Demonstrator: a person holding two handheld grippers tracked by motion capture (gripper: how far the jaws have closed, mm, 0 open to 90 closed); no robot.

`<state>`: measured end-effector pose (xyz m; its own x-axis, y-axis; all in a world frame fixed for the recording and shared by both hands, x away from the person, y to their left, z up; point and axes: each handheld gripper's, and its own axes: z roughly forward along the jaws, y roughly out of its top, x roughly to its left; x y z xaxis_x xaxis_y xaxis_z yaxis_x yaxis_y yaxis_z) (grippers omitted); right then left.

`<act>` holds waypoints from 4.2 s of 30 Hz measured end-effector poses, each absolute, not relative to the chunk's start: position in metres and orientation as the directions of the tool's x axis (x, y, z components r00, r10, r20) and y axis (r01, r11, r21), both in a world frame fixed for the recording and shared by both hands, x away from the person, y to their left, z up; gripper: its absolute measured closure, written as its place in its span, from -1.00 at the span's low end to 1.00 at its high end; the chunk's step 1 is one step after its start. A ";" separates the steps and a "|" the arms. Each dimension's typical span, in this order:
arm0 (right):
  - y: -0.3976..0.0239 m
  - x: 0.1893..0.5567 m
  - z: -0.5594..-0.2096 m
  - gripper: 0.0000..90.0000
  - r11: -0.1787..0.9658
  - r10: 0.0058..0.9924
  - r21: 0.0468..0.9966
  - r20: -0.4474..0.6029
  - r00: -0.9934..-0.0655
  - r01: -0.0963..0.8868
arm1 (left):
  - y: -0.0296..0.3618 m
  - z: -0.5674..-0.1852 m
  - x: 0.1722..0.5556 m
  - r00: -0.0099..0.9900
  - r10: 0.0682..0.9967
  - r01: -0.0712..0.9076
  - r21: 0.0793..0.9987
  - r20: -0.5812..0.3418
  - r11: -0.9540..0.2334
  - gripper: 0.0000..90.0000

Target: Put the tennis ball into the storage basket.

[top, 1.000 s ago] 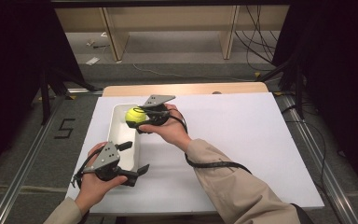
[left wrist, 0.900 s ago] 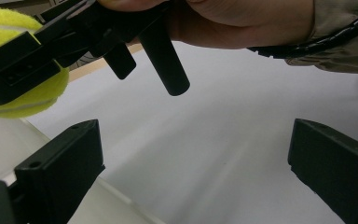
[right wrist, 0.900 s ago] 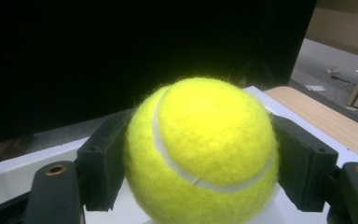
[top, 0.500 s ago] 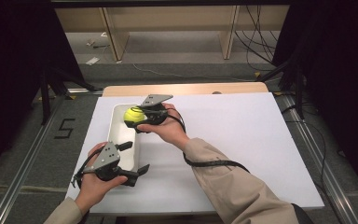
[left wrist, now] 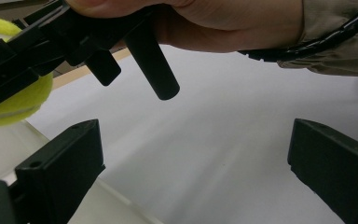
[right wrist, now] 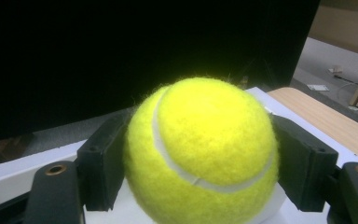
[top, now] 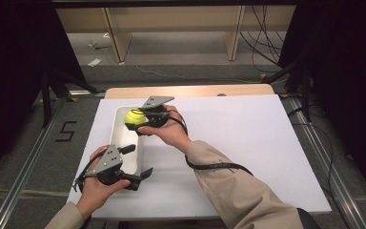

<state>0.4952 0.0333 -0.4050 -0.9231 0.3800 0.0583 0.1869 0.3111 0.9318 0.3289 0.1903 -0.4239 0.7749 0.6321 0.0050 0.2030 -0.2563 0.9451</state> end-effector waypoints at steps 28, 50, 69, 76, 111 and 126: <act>0.043 0.499 -0.408 -0.39 0.330 0.373 0.925 0.057 -0.926 0.190 | 0.190 -0.424 0.329 0.776 0.631 0.203 0.945 0.006 -0.258 -0.93; 0.052 0.500 -0.412 -0.39 0.349 0.360 0.916 0.062 -0.931 0.196 | 0.190 -0.424 0.329 0.776 0.631 0.202 0.945 0.006 -0.258 -0.93; 0.059 0.501 -0.416 -0.39 0.360 0.352 0.913 0.059 -0.934 0.193 | 0.189 -0.424 0.328 0.776 0.630 0.200 0.945 0.007 -0.258 -0.93; 0.060 0.502 -0.417 -0.40 0.361 0.357 0.911 0.060 -0.932 0.197 | 0.189 -0.424 0.328 0.777 0.629 0.201 0.945 0.007 -0.259 -0.93; 0.071 0.503 -0.424 -0.40 0.401 0.336 0.894 0.058 -0.940 0.199 | 0.189 -0.424 0.328 0.779 0.627 0.196 0.945 0.011 -0.261 -0.93; 0.074 0.504 -0.427 -0.40 0.412 0.332 0.888 0.062 -0.941 0.204 | 0.189 -0.424 0.328 0.780 0.626 0.201 0.945 0.005 -0.257 -0.93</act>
